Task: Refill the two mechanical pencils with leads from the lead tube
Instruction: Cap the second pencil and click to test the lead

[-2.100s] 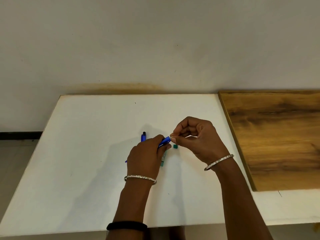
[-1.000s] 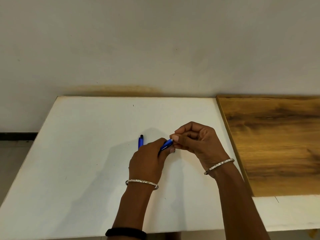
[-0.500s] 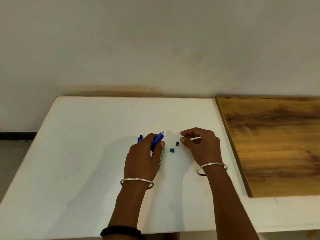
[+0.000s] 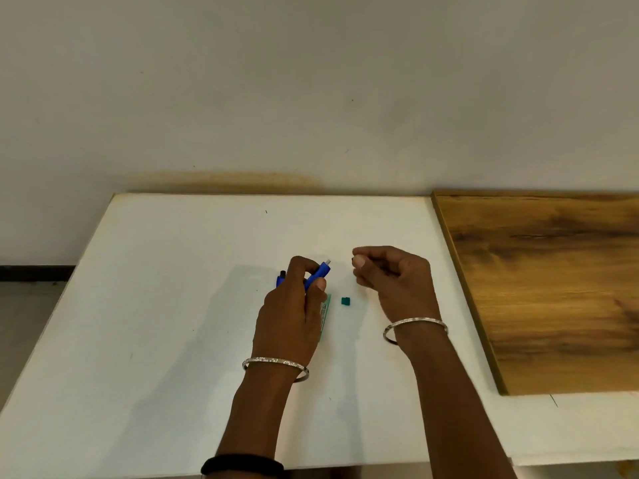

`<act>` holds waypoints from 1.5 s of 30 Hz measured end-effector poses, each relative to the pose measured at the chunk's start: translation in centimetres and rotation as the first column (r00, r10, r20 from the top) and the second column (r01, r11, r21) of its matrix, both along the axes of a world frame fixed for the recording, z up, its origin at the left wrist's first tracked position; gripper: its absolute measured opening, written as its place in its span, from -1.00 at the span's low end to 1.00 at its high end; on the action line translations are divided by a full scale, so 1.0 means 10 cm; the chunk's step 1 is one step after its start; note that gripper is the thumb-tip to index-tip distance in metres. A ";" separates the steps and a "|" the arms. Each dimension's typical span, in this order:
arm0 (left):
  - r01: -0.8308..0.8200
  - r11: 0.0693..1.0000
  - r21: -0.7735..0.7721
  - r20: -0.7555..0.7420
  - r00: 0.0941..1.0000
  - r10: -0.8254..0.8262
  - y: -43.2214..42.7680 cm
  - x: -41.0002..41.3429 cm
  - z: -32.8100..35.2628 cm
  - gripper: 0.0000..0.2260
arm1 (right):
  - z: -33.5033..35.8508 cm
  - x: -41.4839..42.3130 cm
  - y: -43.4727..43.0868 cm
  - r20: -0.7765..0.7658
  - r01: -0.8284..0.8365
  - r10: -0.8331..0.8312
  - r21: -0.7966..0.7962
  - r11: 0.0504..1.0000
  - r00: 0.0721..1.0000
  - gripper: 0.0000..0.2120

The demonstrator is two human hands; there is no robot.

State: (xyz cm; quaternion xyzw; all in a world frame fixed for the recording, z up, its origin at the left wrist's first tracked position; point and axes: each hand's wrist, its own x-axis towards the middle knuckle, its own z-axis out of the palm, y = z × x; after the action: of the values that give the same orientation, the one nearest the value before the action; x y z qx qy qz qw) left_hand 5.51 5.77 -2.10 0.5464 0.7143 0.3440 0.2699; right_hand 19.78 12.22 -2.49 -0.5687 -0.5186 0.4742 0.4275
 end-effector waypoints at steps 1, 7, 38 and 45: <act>0.008 1.000 0.007 -0.016 1.000 -0.008 0.00 -0.01 -0.01 -0.79 | 0.04 -0.01 -0.01 -0.146 -0.034 0.029 -0.034 0.999 0.989 -0.86; -0.004 0.999 0.045 -0.052 0.999 0.006 0.00 -0.02 -0.02 -0.83 | 0.10 -0.06 -0.04 -0.265 -0.180 0.165 -0.032 0.983 0.950 -0.84; -0.092 0.995 0.049 0.305 0.949 0.073 0.02 0.02 0.07 -0.71 | 0.12 -0.16 -0.05 -0.433 -0.105 0.054 -0.094 0.990 0.900 -0.87; 0.014 0.991 -0.131 0.641 0.764 0.074 0.00 -0.05 0.12 -0.76 | 0.20 0.03 0.00 -0.931 -0.006 -0.216 -0.227 0.974 0.296 -0.72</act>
State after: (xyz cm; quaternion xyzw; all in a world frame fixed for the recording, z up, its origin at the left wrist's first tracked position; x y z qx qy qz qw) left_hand 4.98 5.73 -0.90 0.3650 0.6075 0.4682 0.5277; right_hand 20.09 12.21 -0.48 -0.2492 -0.0808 0.7350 0.6254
